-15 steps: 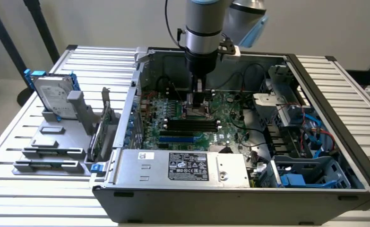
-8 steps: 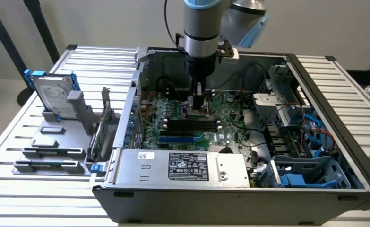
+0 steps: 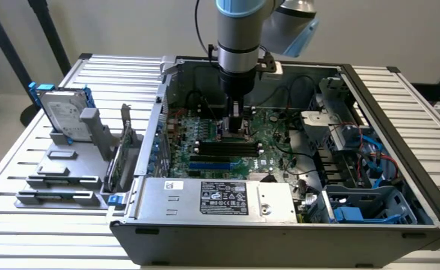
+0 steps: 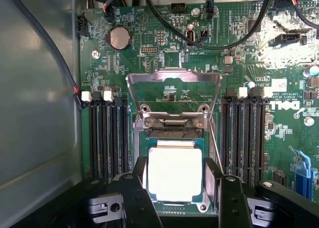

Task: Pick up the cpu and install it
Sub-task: 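Place the cpu into insertion slot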

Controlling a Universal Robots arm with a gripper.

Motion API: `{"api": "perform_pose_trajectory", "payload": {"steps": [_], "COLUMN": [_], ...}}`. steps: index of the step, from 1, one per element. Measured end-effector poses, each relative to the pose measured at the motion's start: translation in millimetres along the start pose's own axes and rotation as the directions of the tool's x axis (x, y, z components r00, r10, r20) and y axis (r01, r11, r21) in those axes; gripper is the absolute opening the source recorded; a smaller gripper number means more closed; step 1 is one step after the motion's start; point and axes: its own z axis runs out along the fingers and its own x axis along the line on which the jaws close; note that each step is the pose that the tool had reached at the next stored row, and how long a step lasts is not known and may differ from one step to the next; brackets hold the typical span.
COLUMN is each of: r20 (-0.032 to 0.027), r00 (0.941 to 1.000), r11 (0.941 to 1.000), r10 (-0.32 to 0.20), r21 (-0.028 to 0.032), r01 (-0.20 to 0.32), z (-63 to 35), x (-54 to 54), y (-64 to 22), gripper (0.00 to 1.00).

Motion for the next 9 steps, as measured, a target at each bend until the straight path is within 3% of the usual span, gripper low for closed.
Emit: {"api": "perform_pose_trajectory", "payload": {"steps": [9], "r20": [0.0134], "r00": [0.9999], "r11": [1.0000], "r10": [-0.001], "r21": [-0.0003], "r01": [0.001], "z": [5.3], "x": [-0.3], "y": [-0.3], "gripper": [0.55]}}
